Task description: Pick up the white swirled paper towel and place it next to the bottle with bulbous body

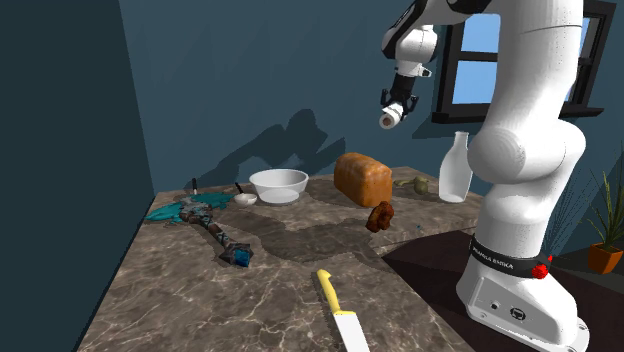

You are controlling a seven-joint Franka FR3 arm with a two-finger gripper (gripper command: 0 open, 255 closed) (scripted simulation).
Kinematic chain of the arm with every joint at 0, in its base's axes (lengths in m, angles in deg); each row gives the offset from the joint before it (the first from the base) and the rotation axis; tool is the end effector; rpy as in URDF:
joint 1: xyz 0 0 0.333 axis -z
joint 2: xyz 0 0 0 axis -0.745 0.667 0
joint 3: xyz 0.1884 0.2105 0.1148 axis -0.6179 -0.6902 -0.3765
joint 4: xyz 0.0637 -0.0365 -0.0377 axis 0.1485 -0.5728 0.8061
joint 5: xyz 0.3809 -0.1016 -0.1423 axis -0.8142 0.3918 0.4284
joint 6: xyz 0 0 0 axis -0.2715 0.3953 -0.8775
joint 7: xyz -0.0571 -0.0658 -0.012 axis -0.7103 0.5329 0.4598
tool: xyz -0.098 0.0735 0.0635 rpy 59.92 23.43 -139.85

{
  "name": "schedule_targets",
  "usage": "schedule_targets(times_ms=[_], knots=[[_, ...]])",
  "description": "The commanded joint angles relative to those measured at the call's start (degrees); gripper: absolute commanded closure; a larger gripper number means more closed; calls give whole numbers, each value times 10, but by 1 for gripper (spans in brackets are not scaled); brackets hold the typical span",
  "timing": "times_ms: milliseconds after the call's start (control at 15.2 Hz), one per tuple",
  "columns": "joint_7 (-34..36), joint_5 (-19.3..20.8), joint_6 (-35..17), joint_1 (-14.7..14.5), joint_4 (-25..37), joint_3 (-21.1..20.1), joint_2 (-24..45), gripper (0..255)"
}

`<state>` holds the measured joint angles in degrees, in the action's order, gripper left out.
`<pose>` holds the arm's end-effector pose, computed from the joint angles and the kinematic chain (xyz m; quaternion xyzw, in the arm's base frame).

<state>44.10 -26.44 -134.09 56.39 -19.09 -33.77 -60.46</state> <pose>0.5424 -0.3504 0.4360 -0.8269 0.5470 -0.1126 0.0663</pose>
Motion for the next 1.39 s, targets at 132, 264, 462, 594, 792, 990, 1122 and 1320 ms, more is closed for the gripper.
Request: schedule_targets(times_ms=[132,264,462,594,792,990,1122,1320], knots=[[-9,-9,-30,1,-23,-2,8,255],[-14,-14,-43,1,-33,-2,13,255],[-21,-22,-64,2,-46,-4,21,255],[-27,-29,-77,3,-55,-6,27,255],[-36,-39,-96,5,-66,-8,37,255],[-45,-50,-115,7,-76,-11,48,255],[-52,-58,-128,8,-83,-14,56,255],[-62,-70,-146,11,-91,-18,68,255]])
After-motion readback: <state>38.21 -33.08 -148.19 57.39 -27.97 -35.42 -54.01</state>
